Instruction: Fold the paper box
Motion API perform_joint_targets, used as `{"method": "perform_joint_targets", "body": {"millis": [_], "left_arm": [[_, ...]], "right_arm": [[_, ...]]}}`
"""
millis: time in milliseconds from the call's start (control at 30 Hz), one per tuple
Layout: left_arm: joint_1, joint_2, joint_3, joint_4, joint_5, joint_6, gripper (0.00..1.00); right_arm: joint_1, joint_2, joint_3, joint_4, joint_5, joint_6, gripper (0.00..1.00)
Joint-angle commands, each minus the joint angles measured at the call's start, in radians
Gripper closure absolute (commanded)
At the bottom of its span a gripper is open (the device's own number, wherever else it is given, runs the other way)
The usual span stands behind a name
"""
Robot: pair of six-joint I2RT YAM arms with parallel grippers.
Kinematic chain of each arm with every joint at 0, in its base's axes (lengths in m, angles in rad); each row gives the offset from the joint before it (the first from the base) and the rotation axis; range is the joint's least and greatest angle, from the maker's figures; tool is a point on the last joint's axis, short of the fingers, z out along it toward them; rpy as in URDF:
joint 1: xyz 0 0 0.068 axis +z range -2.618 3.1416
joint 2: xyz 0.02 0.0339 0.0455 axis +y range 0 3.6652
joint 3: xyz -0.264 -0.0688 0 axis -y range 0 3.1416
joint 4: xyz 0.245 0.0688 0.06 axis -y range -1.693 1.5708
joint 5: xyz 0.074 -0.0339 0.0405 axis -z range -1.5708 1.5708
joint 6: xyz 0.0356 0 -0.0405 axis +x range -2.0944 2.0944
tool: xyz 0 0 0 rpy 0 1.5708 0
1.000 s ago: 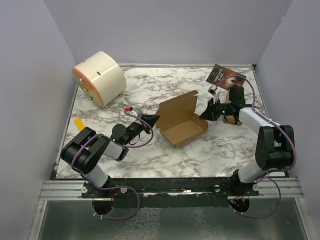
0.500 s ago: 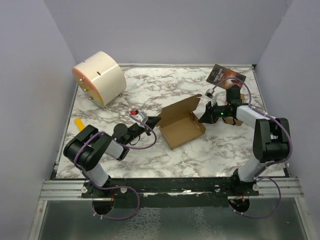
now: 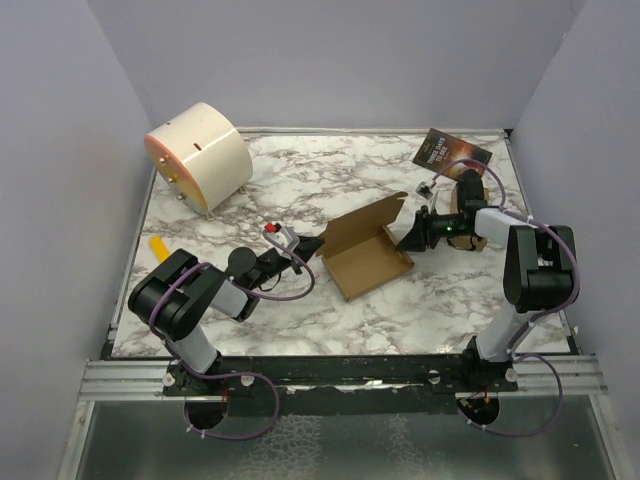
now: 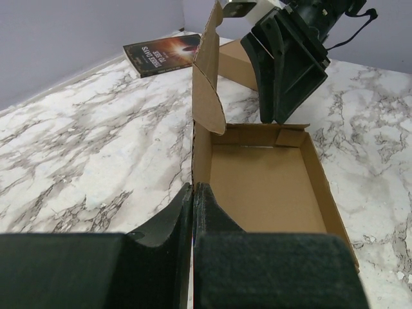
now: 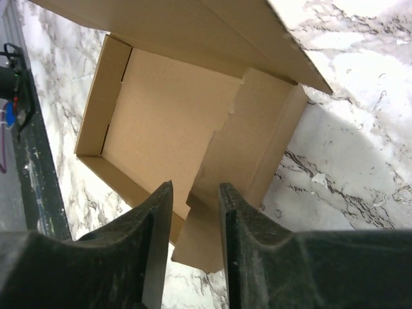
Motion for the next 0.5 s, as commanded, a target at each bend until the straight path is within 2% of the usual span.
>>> {"method": "perform_joint_targets", "body": {"millis": [0,133,467], "left_arm": [[-0.008,0.009,0.003,0.241,0.051,0.009,1.0],[-0.009,0.005,0.001,0.241,0.046,0.008,1.0],[-0.008,-0.001,-0.003,0.241,0.043,0.007,1.0]], "right_arm": [[-0.025,0.057,0.028,-0.032,-0.119,0.021,0.62],[-0.045,0.075,0.028,-0.029,-0.159,0.042,0.57],[-0.073,0.109,0.028,-0.031,-0.25,0.061,0.56]]}}
